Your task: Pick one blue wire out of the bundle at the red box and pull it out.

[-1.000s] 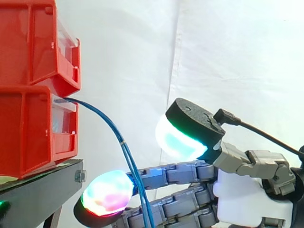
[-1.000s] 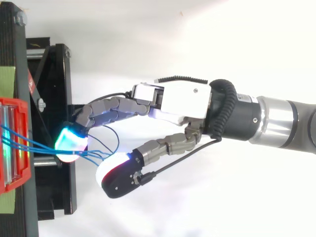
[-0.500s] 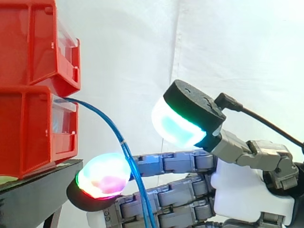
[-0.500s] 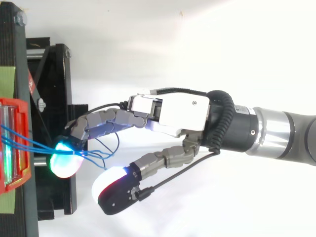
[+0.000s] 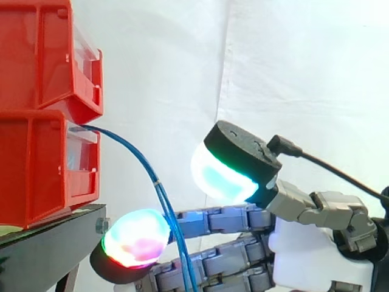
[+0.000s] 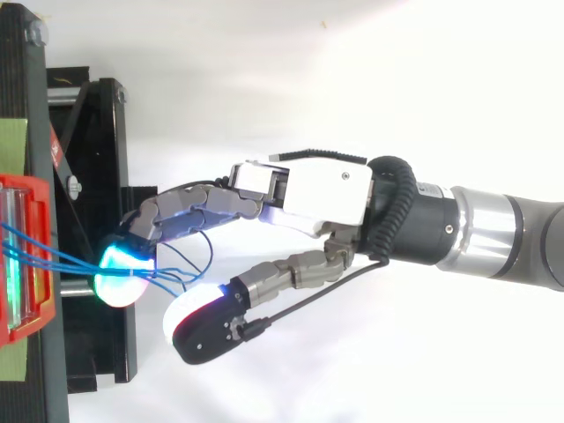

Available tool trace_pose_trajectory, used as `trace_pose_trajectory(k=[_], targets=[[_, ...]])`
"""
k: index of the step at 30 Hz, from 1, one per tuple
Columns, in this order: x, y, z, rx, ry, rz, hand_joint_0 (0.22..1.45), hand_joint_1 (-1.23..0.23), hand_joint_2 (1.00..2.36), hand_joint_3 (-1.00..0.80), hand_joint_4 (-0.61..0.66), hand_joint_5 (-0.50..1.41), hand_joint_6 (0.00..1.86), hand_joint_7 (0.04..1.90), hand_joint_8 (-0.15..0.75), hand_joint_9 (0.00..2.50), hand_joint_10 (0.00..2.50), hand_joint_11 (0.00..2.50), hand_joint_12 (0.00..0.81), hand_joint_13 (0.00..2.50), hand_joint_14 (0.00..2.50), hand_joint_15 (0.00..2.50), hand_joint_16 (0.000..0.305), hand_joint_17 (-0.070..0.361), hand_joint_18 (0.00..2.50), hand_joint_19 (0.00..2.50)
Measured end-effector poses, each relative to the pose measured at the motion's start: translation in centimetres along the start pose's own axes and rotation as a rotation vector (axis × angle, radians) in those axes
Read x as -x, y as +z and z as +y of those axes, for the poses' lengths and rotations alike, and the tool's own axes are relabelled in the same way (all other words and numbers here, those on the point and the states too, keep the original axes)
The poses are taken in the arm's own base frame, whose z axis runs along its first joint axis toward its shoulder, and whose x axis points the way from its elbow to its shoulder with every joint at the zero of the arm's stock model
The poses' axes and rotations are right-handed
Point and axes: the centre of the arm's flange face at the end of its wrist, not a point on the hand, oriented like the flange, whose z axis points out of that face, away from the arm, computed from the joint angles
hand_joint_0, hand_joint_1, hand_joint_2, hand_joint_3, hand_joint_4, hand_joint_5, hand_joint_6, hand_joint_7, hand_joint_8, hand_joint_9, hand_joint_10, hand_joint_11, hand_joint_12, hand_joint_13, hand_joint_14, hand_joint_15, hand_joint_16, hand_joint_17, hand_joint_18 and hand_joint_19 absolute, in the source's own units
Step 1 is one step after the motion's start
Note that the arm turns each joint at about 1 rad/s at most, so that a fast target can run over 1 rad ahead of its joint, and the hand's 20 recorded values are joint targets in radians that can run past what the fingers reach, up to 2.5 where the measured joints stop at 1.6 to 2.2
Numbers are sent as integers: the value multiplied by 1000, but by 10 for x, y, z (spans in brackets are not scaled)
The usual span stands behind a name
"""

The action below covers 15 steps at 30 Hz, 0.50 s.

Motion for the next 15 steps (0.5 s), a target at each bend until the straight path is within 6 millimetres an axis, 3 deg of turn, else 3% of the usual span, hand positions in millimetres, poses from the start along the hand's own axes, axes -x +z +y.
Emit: trace_pose_trajectory(k=[4,15], targets=[[2,4,-6,2,4,-5,558,-617,1000,-498,318,-132,503,954,255,611,0,32,333,373,5,151,53,118,253,242],[2,13,2,23,6,-8,585,-640,1005,-430,293,-114,501,1150,250,623,0,71,330,383,6,163,51,116,267,250]])
